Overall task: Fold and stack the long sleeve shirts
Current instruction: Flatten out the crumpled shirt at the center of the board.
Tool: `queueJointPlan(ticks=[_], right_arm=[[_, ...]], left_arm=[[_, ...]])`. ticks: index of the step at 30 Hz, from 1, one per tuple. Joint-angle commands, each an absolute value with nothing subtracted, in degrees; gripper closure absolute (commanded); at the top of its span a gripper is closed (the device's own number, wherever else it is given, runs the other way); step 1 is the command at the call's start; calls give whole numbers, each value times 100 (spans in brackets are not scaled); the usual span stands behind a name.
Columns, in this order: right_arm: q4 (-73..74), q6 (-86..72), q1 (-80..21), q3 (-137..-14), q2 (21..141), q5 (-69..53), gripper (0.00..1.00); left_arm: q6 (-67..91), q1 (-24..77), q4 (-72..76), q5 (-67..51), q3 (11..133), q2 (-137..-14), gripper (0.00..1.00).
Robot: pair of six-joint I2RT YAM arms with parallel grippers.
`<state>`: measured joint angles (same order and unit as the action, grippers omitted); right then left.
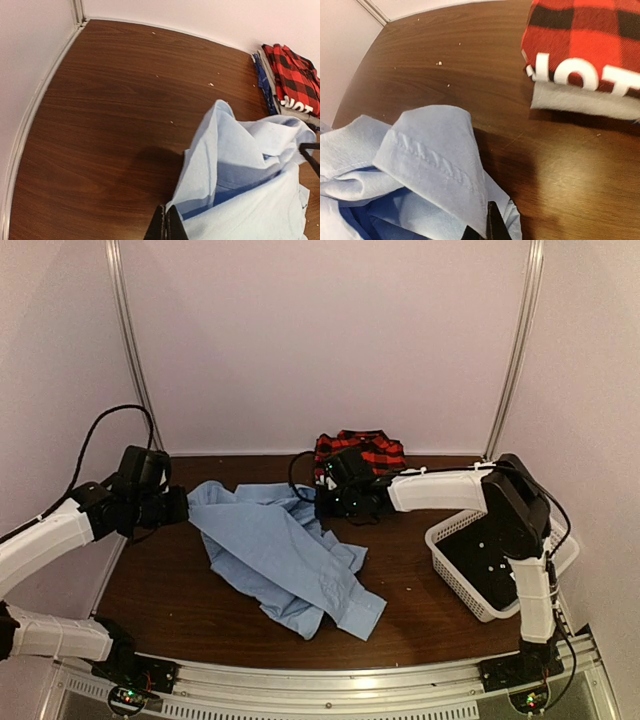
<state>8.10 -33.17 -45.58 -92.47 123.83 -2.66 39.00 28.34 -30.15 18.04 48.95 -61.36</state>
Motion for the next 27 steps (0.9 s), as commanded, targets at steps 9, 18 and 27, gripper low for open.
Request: queueJointPlan(ticks=[9, 18, 27], right_arm=[[2418, -1875, -4107, -9556, 10557, 1755, 100], [2746, -1513, -3812, -10631, 11512, 1290, 100], [3333, -1512, -4163, -11727, 12440, 813, 62]], left_arm=[[2944, 249, -3245, 320, 5397, -6410, 100], [2615, -194, -3140, 315, 5908, -7245, 100], [2304, -201, -3130, -566, 6711, -8284, 83]])
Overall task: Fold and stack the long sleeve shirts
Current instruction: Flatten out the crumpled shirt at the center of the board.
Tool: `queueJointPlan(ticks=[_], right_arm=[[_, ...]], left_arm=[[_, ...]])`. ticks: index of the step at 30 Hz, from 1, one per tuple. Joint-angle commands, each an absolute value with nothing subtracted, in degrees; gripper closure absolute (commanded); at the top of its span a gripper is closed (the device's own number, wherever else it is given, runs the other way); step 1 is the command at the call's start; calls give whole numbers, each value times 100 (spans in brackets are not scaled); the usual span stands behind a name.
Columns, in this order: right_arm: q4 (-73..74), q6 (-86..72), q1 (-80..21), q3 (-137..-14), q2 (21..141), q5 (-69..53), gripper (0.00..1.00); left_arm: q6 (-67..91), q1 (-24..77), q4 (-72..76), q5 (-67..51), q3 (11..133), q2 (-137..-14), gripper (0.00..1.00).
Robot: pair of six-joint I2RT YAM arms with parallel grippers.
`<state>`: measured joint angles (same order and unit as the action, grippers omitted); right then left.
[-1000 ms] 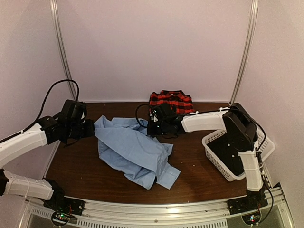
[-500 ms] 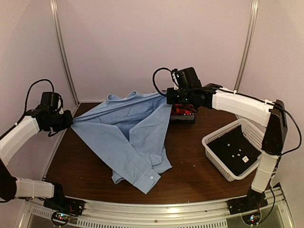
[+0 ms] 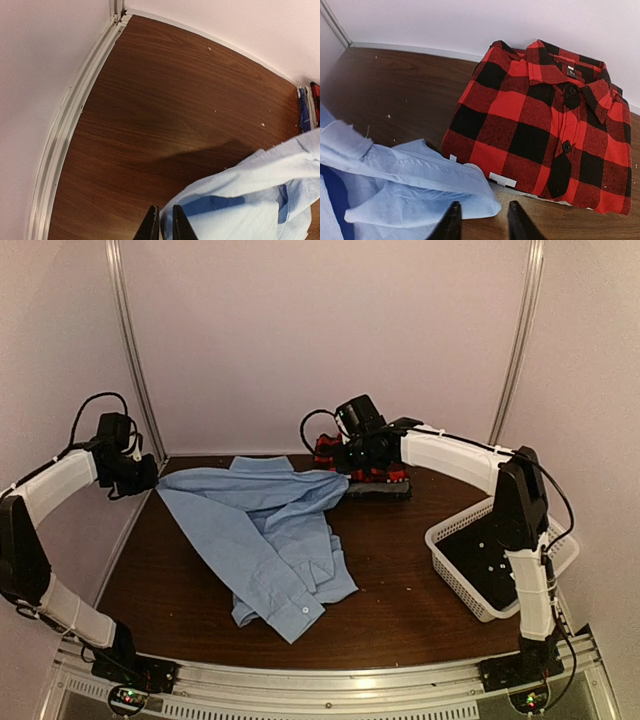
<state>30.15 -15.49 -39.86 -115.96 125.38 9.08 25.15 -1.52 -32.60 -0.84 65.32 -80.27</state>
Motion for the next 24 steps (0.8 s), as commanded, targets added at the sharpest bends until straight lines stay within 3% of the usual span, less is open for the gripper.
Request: queueJointPlan(ticks=[1, 6, 10, 24], right_arm=[[3327, -1517, -4199, -11641, 12386, 814, 56], [3091, -1577, -4376, -10801, 11853, 769, 37], [2689, -1653, -4558, -9813, 11299, 522, 33], [1712, -2162, -5251, -7446, 10122, -264, 31]], left_arm=[[2291, -202, -3098, -642, 6691, -8314, 80], [2333, -198, -2948, -1156, 6463, -8289, 50], [2630, -162, -2674, -1894, 5894, -8023, 39], [4736, 1405, -1837, -2413, 3257, -5834, 35]])
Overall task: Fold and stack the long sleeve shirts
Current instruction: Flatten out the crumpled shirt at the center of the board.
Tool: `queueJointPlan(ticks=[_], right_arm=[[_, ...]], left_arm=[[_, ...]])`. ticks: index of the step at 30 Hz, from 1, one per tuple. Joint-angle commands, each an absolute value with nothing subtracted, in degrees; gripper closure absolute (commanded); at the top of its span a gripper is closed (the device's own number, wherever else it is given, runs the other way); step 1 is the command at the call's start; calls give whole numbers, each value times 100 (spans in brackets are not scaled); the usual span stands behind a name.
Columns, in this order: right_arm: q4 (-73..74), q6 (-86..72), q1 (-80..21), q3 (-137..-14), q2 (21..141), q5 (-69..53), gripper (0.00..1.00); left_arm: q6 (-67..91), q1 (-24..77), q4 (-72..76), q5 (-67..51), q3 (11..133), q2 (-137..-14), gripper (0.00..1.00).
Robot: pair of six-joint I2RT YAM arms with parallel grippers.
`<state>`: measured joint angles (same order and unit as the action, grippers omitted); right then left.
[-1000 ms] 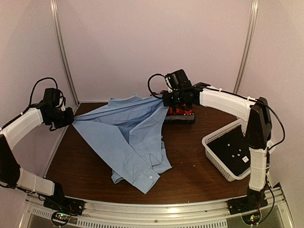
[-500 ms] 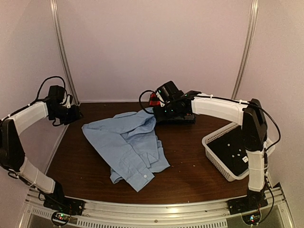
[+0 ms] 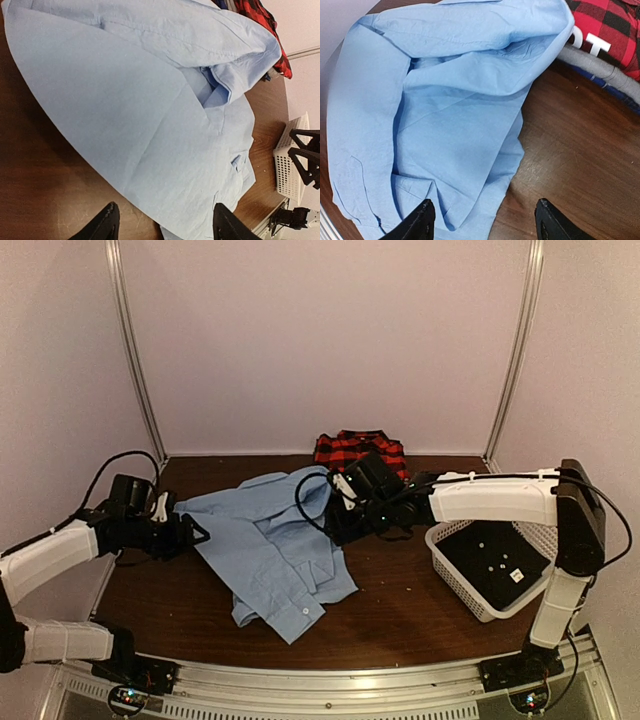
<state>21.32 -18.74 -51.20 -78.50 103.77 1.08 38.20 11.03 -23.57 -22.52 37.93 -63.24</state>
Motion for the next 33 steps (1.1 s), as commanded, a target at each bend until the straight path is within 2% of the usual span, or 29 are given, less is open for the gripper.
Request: queueJointPlan(ticks=[1, 9, 14, 23, 29, 33], right_arm=[[1628, -2203, -5284, -7349, 10102, -321, 31], [1257, -2509, -5526, -6917, 10218, -534, 31], [1127, -2745, -5555, -6745, 10344, -603, 32], [666, -3170, -5589, -6434, 10579, -1093, 36], [364, -3374, -5658, -6382, 10859, -1346, 41], [189, -3479, -5686, -6412, 11042, -1458, 45]], left_arm=[[4880, 1499, -1764, -2419, 3075, -5685, 35], [5794, 2356, -1065, -2401, 2180, -5377, 35], [6097, 2785, -498, -2368, 2046, -5770, 37], [6265, 3304, 172, -2289, 2263, -6606, 46], [6257, 3366, 299, -2329, 2331, -6824, 63], [6237, 3366, 258, -2269, 2368, -6802, 79]])
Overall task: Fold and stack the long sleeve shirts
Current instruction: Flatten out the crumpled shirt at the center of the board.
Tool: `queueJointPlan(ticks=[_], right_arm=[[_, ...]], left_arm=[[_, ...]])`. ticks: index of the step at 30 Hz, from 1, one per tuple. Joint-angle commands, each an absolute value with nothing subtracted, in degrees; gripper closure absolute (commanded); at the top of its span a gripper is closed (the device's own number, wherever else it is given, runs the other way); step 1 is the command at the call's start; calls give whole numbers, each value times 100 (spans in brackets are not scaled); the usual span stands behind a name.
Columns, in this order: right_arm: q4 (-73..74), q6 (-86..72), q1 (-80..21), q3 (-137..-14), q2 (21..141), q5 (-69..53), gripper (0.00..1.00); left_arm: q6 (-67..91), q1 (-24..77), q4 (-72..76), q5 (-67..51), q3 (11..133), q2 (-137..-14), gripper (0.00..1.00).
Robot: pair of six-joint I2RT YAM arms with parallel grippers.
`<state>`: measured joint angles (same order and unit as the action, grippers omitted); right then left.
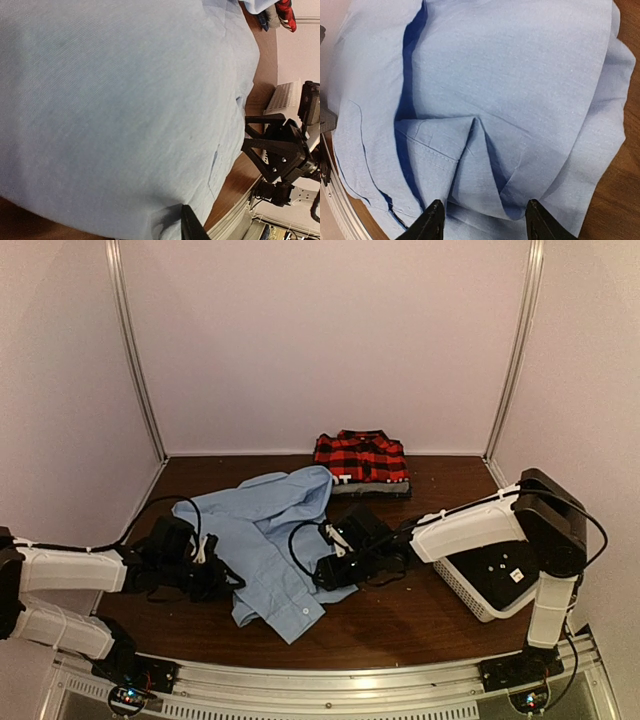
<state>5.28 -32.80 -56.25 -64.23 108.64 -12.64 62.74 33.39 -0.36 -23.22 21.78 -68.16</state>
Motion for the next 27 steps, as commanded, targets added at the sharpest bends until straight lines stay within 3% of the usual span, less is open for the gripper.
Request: queueJointPlan(ticks=[1, 5, 6, 12, 20, 27], right_arm=[[163, -3514, -5691, -6428, 11087, -1485, 46], [128, -3607, -5695, -6491, 11188, -1499, 55], [150, -3612, -5695, -6513, 11188, -1465, 59], [429, -3612, -5695, -6709, 11121, -1243, 100], [1700, -3346, -5622, -7180, 10709, 34, 100], [2700, -2790, -4875, -7458, 10024, 1194, 100]], left_arm=[[6227, 3365, 224, -2238, 2377, -6776, 85], [6092, 3366, -168, -1991, 2514, -6634, 100], [6044, 3366, -311, -1900, 2583, -6589, 100], [5758, 3364, -1372, -1067, 3087, -6219, 100], [4922, 2742, -3375, 804, 4341, -5687, 100], [3486, 284, -3809, 398, 4981, -5702, 100]])
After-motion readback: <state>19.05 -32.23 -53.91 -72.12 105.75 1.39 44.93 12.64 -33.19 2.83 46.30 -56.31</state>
